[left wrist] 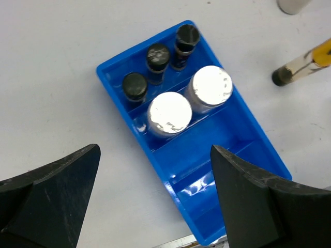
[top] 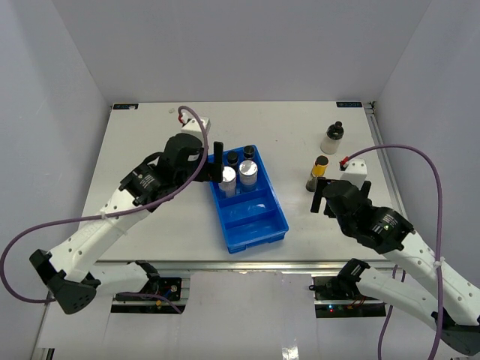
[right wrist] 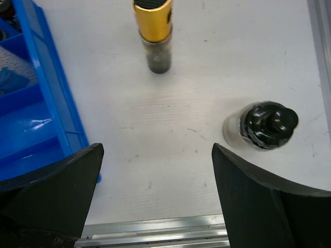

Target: Organize the condiment bottles

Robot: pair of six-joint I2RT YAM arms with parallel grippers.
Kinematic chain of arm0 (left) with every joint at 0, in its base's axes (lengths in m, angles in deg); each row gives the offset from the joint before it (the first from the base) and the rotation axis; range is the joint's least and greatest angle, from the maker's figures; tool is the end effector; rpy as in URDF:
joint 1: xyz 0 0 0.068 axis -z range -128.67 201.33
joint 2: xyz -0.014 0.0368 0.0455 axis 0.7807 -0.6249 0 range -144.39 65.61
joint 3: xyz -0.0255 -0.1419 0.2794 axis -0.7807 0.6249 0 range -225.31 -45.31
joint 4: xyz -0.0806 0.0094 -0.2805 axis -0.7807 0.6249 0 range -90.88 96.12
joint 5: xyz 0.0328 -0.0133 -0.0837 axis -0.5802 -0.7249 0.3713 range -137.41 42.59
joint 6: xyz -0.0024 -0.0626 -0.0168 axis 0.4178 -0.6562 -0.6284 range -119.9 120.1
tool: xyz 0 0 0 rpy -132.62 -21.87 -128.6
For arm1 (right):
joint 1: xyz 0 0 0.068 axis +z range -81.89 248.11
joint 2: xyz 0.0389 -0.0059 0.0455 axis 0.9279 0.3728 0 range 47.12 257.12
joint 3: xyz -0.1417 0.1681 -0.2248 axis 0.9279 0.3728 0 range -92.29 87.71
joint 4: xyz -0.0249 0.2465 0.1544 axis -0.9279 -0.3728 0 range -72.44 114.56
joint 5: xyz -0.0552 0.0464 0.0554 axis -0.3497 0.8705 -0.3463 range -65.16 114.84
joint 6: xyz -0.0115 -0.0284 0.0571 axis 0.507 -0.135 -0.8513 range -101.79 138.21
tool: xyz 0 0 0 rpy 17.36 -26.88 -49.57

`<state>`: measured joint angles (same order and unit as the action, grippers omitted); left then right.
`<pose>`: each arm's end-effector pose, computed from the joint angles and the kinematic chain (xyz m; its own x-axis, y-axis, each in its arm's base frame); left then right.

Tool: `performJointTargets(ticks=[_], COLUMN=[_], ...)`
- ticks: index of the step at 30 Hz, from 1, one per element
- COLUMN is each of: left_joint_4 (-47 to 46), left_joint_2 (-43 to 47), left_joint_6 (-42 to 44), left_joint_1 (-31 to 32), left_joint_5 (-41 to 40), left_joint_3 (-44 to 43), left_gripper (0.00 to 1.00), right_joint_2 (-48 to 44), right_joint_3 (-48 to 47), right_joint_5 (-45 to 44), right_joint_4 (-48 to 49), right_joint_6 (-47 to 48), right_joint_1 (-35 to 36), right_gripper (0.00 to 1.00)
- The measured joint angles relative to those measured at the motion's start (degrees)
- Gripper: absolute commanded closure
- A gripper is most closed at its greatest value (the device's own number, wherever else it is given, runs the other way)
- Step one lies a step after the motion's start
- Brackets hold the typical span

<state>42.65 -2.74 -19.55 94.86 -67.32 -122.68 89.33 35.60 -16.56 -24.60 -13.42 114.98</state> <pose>0.2087 -0.1744 0.4324 -0.5362 0.0732 -0.8409 0.2802 0.9552 -0.0954 0.1218 0.0810 0.3556 -0.4720 0.0716 -0.8787 0.0589 0.9970 0.0496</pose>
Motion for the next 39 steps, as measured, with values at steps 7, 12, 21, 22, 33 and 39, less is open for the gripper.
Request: performJointTargets(ticks=[7,12,21,22,33,39], left_joint_4=[0.77,-0.02,-2.29,-2.47,-4.87,-5.63], left_joint_2=[8.03,9.65,11.82,12.06,13.23,13.17], left_joint_6=[-3.09,-3.59,-3.38,-3.3,-2.24,-1.59], left_joint_1=[-5.61,-6.64,-8.39,-8.59,-9.6,-9.92], left_joint_5=[-1.18,0.68,1.72,1.88,3.09,3.81], left_joint_3=[9.85,14.86,18.81,19.18,22.91,23.54], left_gripper=[0.02,0.02,0.02,0.02,0.02,0.02], right_joint_2=[0.75,1.97,0.85,1.0,4.39,6.97], right_joint_3=[-1.55,-2.86,2.8,3.95,10.37,11.97], right_joint_5=[-7.24,-8.11,0.56,1.9,12.8,13.81], right_joint_4=[-8.19,-9.0,-0.84,0.21,10.61,14.4], right_joint_6=[-8.19,-7.44,0.31,1.13,5.76,4.97], right_joint_1=[-2.78,-10.56,-33.07,-34.98,-42.18,-43.67], right_gripper=[0.08,0.08,0.1,0.1,0.08,0.04])
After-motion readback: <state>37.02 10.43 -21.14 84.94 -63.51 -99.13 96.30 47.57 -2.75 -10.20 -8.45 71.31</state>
